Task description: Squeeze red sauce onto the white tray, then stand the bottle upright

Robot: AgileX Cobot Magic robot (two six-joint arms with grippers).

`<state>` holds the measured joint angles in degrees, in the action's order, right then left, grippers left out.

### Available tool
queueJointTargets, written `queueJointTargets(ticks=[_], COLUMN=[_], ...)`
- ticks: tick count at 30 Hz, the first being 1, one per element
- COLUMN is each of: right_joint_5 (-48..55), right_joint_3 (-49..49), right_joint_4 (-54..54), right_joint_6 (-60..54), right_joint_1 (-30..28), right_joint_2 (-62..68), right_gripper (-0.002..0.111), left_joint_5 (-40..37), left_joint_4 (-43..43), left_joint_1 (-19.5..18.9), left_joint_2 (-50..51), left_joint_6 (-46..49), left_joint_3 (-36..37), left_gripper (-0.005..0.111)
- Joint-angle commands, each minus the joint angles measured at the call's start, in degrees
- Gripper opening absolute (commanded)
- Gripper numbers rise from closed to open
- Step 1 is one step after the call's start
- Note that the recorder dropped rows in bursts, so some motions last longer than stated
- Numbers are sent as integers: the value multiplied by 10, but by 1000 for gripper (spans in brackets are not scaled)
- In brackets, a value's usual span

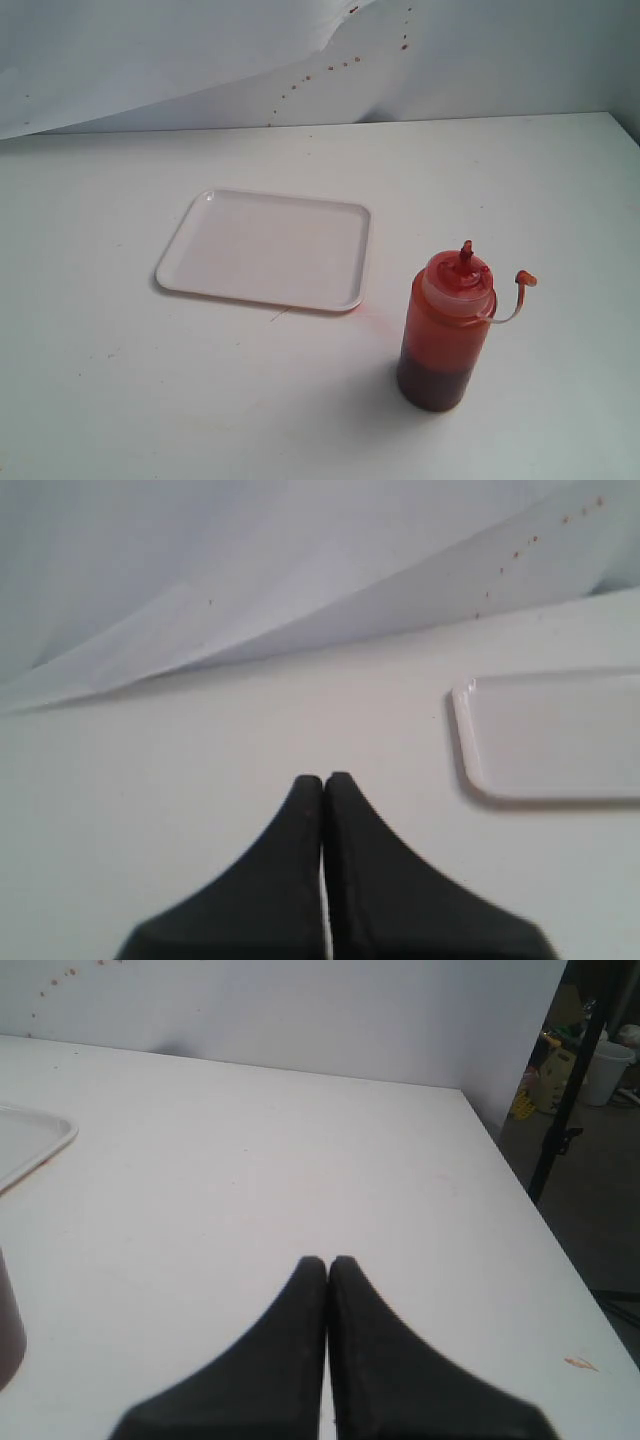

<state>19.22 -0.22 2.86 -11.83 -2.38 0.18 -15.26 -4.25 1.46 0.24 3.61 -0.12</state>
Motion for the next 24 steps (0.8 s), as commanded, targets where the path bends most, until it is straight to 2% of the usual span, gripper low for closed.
queueJointTargets(ticks=[1, 3, 6, 11, 16, 18, 20, 24], right_joint_5=[-1, -1, -1, -1, -1, -1, -1, -1], right_joint_3=[2, 2, 2, 2, 2, 2, 2, 2], right_joint_4=[1, 1, 1, 1, 1, 1, 1, 1], right_joint_6=[1, 1, 1, 1, 1, 1, 1, 1], right_joint_1=[-4, -4, -4, -4, -4, -4, -4, -4], right_joint_2=[-2, -2, -2, -2, -2, -2, -2, -2], right_gripper=[0, 0, 0, 0, 0, 0, 0, 0], left_joint_5=[142, 173, 196, 229, 365, 429, 489, 509], left_joint_4=[110, 212, 265, 267, 249, 163, 22, -248], left_joint_1=[5, 5, 5, 5, 5, 5, 5, 5], left_joint_2=[-2, -2, -2, -2, -2, -2, -2, 85], left_joint_6=[-6, -6, -6, -40, -204, -267, -341, -520], left_joint_3=[1, 1, 1, 1, 1, 1, 1, -48], left_gripper=[0, 0, 0, 0, 0, 0, 0, 0])
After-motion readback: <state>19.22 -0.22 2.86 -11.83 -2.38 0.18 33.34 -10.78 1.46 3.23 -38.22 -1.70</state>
